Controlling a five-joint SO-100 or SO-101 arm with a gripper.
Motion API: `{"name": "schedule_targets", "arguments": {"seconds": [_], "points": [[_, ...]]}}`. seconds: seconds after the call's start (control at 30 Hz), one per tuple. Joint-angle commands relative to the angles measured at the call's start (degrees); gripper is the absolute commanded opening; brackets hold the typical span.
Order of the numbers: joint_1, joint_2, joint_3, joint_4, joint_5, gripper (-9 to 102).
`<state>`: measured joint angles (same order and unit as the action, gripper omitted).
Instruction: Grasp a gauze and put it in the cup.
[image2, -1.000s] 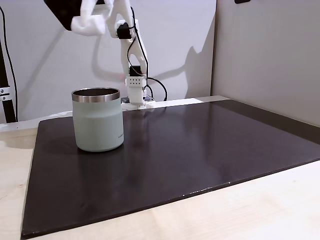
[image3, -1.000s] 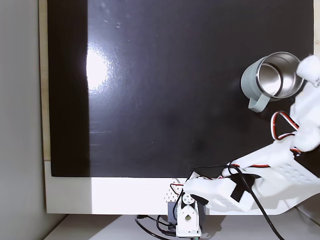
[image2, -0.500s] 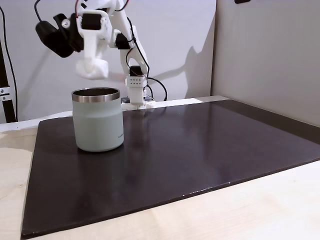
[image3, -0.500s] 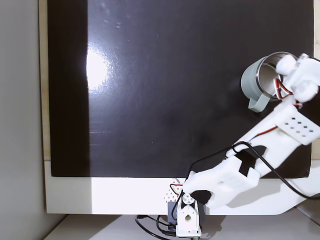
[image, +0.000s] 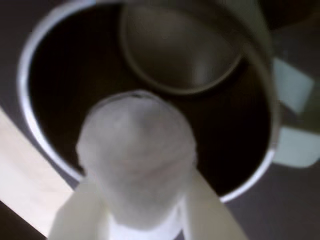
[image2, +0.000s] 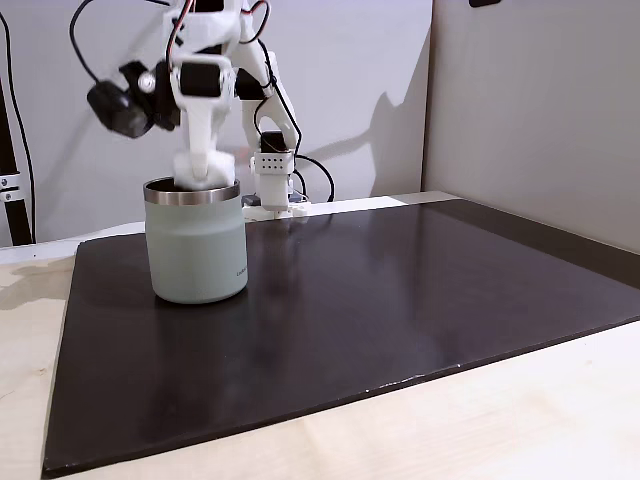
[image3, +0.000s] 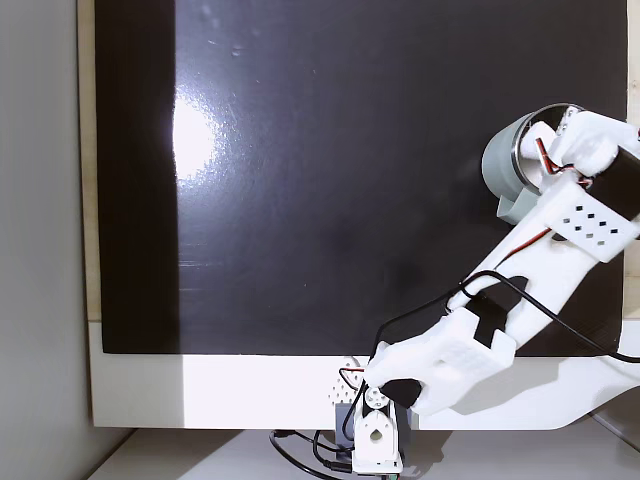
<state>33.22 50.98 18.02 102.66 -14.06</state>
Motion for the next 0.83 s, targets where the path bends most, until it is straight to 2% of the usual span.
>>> {"name": "schedule_targets", "arguments": {"seconds": [0.0,0.1,0.23,0.37,0.8], "points": [[1.1,4.1,-0.3,0.4,-0.7,0],[1.2,5.0,0.3,0.4,-1.1,1],[1.1,6.6,1.2,0.4,-2.5,27],[1.2,7.6,2.3,0.4,-2.7,34],[0.4,9.7,4.5,0.4,-3.1,35]]}}
